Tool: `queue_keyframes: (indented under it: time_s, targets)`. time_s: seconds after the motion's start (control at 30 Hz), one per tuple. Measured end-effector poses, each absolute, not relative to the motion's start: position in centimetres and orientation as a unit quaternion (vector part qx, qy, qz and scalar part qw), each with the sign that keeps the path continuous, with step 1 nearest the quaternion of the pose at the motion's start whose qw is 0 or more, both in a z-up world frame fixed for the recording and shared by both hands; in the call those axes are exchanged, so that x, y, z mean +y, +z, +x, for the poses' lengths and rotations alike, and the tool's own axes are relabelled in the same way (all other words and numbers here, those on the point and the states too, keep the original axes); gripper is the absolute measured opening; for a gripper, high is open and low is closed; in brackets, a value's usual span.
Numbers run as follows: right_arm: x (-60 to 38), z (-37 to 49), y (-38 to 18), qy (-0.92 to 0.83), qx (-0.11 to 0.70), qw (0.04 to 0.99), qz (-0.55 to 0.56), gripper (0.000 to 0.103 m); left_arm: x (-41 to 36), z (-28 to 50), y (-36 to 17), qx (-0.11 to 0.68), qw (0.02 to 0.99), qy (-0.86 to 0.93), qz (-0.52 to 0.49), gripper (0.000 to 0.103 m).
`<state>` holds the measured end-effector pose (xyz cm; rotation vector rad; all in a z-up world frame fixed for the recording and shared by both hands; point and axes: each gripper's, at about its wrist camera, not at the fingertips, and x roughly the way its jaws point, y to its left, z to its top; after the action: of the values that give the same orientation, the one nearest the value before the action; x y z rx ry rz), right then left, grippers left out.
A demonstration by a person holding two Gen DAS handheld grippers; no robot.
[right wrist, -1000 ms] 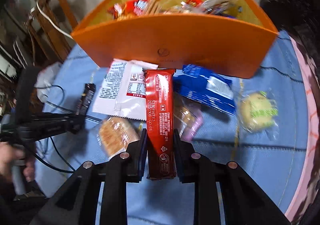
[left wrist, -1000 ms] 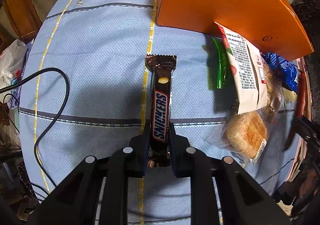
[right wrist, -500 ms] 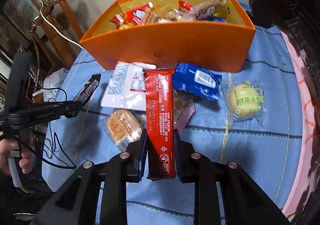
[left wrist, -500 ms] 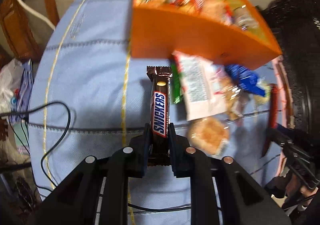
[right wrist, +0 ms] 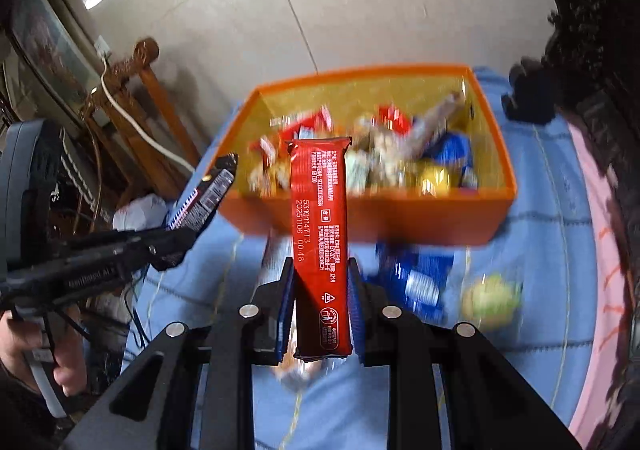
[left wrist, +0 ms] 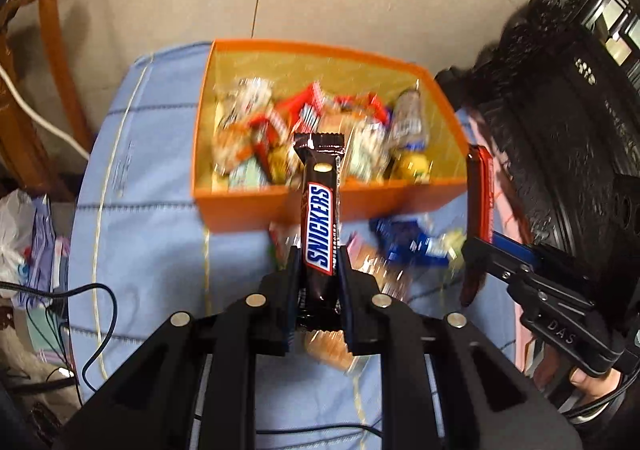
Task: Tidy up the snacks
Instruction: 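Carry the Snickers bar and red biscuit pack over the orange box and release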
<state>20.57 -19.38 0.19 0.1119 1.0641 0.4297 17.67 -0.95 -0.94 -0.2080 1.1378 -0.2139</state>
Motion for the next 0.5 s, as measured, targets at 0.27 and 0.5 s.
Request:
queue_keyframes:
  time_s: [0.27, 0.5]
  targets:
    - [-18.9, 26.5, 2.2, 0.184, 0.467, 0.864, 0.044, 0.024, -1.2, 23.1, 1.1, 0.516, 0.846, -0.084, -0.107, 0.017]
    - [-17.8, 32.2, 1.7, 0.156, 0.465, 0.871, 0.016, 0.026, -0.2, 28.6, 1.4, 0.513, 0.845, -0.062, -0.141, 0.017]
